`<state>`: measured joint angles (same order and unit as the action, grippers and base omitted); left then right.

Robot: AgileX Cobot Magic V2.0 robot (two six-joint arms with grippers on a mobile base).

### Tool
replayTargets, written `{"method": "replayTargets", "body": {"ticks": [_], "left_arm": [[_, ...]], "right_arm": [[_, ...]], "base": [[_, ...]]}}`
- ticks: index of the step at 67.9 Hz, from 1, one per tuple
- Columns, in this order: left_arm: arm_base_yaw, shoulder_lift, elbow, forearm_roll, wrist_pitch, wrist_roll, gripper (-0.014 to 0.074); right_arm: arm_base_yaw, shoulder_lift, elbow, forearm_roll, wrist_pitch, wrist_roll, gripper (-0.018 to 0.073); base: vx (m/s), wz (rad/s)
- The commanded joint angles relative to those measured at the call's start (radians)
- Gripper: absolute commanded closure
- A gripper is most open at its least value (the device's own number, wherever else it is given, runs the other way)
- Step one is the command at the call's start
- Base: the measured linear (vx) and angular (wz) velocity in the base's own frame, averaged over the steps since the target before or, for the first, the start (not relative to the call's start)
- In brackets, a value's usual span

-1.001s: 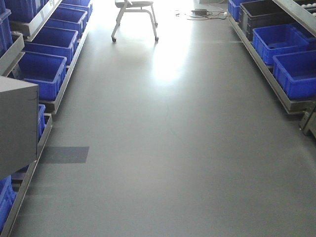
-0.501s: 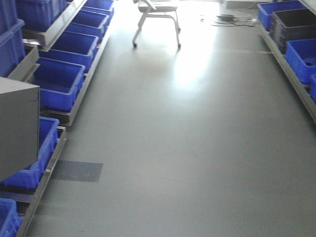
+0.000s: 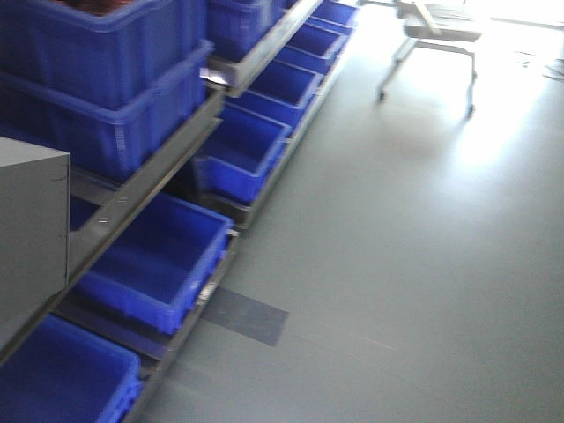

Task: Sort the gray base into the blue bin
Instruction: 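Turn the base to face the rack with two large blue bins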

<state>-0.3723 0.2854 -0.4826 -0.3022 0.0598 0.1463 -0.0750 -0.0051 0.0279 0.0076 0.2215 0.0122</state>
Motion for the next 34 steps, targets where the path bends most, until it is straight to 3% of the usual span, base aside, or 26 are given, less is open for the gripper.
{"method": "replayTargets", "body": {"ticks": [1,34], "left_arm": [[-0.005,0.007,-0.03,-0.014,-0.101,-0.005,0.0593],[-0.005,0.007,-0.03,-0.014,-0.101,-0.005,0.0593]], "right_arm": [[-0.005,0.018,0.002,-0.008,-0.074,-0.012,0.0564],[-0.005,0.018,0.002,-0.008,-0.074,-0.012,0.0564]], "base": [[0.24,0.79],[0.21,0.8]]}}
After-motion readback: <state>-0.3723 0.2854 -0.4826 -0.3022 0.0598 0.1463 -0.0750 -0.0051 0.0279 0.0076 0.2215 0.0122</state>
